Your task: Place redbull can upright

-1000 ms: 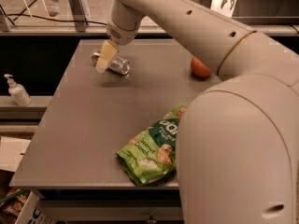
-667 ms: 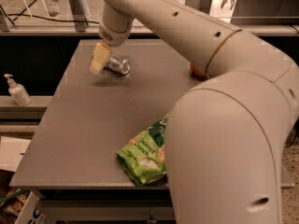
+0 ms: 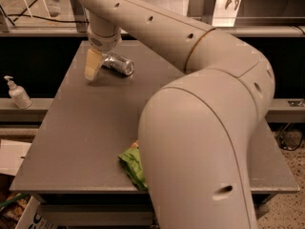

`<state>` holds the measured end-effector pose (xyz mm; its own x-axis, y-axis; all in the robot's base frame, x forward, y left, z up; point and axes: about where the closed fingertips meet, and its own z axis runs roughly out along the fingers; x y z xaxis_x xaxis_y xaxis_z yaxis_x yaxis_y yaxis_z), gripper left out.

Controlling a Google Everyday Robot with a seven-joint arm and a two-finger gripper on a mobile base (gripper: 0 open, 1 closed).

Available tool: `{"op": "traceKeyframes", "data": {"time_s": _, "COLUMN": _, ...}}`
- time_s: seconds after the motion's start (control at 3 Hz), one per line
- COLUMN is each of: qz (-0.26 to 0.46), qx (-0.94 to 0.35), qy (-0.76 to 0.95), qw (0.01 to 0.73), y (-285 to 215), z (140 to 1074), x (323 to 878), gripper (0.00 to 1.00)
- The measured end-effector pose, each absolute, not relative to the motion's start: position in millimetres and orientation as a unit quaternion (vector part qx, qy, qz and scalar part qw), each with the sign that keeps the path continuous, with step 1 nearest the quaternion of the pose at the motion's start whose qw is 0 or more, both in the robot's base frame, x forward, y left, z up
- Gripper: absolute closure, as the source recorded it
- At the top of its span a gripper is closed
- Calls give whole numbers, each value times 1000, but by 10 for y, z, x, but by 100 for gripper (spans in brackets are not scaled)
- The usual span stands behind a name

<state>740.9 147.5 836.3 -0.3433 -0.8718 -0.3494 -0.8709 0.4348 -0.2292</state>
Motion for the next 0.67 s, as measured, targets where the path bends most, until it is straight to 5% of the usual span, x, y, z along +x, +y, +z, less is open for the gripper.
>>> {"op": "traceKeyframes", "data": {"time_s": 0.67, "qz": -30, "qx": -525, "qy": 831, "qw": 183, "y": 1456, "z": 8230, "x": 7559, "gripper": 0}}
